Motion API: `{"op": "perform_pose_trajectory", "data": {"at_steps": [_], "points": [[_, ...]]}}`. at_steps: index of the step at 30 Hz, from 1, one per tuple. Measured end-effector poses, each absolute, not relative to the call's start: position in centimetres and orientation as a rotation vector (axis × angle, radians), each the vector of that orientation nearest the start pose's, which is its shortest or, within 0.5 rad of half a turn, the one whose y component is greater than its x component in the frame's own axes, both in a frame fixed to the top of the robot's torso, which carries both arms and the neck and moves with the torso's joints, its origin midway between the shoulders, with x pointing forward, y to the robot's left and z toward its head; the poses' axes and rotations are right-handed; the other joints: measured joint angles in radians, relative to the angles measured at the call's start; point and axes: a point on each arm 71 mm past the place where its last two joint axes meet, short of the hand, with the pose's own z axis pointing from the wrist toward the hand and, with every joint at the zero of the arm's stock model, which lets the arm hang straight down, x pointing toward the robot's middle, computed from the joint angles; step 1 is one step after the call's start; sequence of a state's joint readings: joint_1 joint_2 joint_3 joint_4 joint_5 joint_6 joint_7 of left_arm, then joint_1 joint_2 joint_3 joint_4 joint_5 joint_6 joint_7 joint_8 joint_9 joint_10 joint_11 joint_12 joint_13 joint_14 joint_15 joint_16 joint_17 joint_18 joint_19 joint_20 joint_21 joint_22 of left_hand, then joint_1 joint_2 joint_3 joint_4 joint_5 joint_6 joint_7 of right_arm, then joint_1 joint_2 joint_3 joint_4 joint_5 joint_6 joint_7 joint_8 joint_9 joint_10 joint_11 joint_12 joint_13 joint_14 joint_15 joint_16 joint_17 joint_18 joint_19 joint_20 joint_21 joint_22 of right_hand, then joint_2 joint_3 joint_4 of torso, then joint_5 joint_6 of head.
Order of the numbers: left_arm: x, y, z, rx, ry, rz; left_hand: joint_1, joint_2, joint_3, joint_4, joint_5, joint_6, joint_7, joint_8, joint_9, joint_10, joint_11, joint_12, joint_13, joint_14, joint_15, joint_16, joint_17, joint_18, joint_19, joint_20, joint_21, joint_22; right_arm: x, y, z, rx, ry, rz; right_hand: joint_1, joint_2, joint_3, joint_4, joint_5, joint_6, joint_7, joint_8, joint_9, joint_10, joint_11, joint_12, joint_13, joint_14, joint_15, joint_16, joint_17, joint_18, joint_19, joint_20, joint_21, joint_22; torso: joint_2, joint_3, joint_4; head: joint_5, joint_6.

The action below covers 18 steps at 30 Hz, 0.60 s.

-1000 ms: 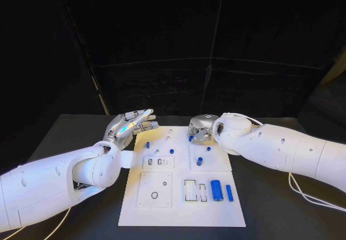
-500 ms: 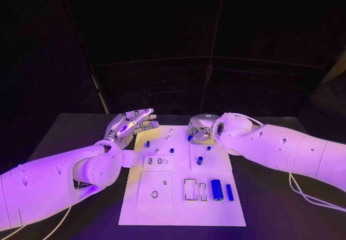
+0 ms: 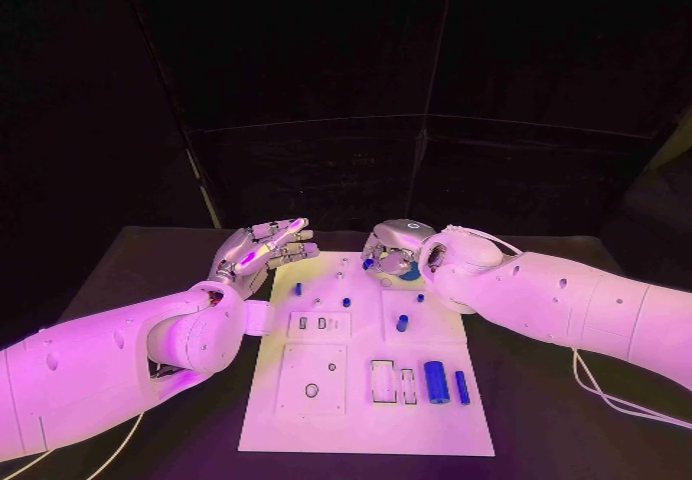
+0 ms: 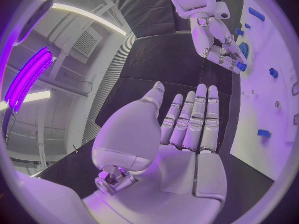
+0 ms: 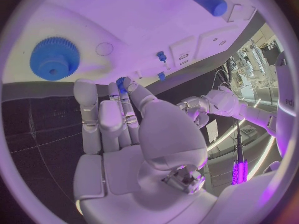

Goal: Assemble the parts on the task board

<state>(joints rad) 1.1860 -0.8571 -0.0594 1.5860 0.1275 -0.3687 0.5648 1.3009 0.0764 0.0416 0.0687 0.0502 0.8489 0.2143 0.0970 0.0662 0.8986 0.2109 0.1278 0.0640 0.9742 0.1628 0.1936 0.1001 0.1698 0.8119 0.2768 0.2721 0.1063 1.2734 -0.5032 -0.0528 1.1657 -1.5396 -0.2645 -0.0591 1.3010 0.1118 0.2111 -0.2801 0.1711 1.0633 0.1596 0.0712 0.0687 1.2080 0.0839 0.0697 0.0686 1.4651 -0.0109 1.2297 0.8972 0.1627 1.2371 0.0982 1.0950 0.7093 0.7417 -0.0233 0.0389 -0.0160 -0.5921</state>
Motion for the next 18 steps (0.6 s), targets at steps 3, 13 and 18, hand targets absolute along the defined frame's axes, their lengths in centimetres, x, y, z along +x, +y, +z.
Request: {"op": "perform_pose_trajectory", "data": {"at_steps": [3, 13, 18], "points": [[47.5, 20.5, -18.0, -1.188, 1.249, -1.62, 0.0, 0.0, 0.0, 0.0, 0.0, 0.0, 0.0, 0.0, 0.0, 0.0, 0.0, 0.0, 0.0, 0.0, 0.0, 0.0, 0.0, 0.0, 0.0, 0.0, 0.0, 0.0, 55.6, -11.6, -17.0, -0.308, 1.596, 0.59, -0.007, -0.007, 0.01, 0.001, 0.0, 0.0, 0.0, 0.0, 0.0, 0.0, 0.0, 0.0, -0.001, 0.0, 0.0, 0.004, 0.001, 0.0, 0.0, 0.0, 0.0, 0.003, 0.001, 0.0001, 0.001, 0.0, -0.002], [47.6, 20.1, -17.8, -1.183, 1.252, -1.631, 0.0, 0.0, 0.0, 0.0, 0.0, 0.0, 0.0, 0.0, 0.0, 0.0, 0.0, 0.0, 0.0, 0.0, 0.0, 0.0, 0.0, 0.0, 0.0, 0.0, 0.0, -0.001, 56.6, -9.3, -17.2, -0.302, 1.589, 0.585, -0.012, -0.012, 0.026, 0.001, -0.005, 0.0, 0.0, -0.002, -0.002, 0.0, 0.0, 0.0, -0.002, 0.0, 0.0, 0.008, 0.001, 0.0, 0.0, 0.0, 0.009, 0.008, 0.005, -0.001, 0.0035, 0.001, -0.006], [47.7, 19.9, -17.5, -1.176, 1.249, -1.637, 0.0, 0.0, -0.003, -0.003, 0.0, 0.0, 0.0, 0.0, 0.0, -0.002, 0.002, 0.0, 0.0, 0.0, 0.0, 0.0, 0.0, 0.0, 0.0, 0.0, 0.0, -0.001, 56.9, -8.6, -17.2, -0.302, 1.587, 0.584, -0.012, -0.012, 0.033, 0.003, -0.005, 0.0, 0.0, -0.002, -0.003, 0.0, 0.0, 0.0, -0.002, 0.0, 0.0, 0.008, 0.001, 0.0, 0.0, 0.0, 0.009, 0.01, 0.008, -0.0019, 0.004, -0.001, -0.007]]}}
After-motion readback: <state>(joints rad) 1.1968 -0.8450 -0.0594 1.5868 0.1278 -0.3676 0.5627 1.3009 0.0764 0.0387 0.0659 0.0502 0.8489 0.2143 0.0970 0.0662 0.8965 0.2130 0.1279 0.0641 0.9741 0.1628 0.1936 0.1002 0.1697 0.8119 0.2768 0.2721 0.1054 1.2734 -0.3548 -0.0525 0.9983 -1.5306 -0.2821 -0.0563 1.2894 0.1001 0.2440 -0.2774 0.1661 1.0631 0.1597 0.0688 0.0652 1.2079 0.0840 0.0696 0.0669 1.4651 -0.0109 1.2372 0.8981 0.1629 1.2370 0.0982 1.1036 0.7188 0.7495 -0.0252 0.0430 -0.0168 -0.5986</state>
